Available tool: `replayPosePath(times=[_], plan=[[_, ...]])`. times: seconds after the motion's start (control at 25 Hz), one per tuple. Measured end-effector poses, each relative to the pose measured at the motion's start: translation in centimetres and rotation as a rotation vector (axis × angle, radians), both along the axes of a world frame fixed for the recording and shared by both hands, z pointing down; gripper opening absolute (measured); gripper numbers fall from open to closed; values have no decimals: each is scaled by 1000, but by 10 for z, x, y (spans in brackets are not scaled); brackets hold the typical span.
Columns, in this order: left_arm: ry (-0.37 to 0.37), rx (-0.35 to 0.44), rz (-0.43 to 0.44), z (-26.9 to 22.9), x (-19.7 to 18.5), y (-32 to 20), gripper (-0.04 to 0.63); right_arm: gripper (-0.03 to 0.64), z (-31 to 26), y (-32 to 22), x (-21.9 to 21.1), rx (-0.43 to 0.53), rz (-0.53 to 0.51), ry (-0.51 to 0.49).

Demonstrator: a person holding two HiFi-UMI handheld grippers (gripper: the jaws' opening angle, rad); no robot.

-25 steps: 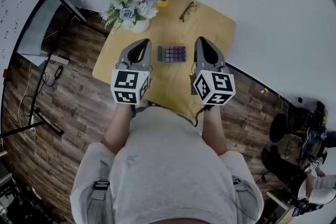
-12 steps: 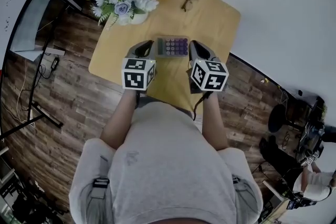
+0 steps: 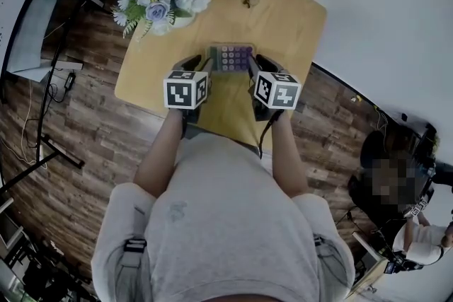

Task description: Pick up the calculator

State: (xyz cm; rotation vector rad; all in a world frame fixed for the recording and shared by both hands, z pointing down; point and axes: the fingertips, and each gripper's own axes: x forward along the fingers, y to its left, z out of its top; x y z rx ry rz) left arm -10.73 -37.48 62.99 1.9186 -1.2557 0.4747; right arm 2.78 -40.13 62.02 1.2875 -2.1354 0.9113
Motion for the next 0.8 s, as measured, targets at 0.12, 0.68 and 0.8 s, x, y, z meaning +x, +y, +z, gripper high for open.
replayPosePath(times=[0.12, 0.68, 0.8], plan=[[19, -31, 2, 9, 3, -2, 146, 148, 12, -1, 1, -43, 1, -3], [40, -120, 33, 32, 13, -10, 196, 255, 45, -5, -7, -197, 22, -125], [65, -126, 22, 34, 11, -12, 196, 255, 48, -6, -10, -218, 25, -176]])
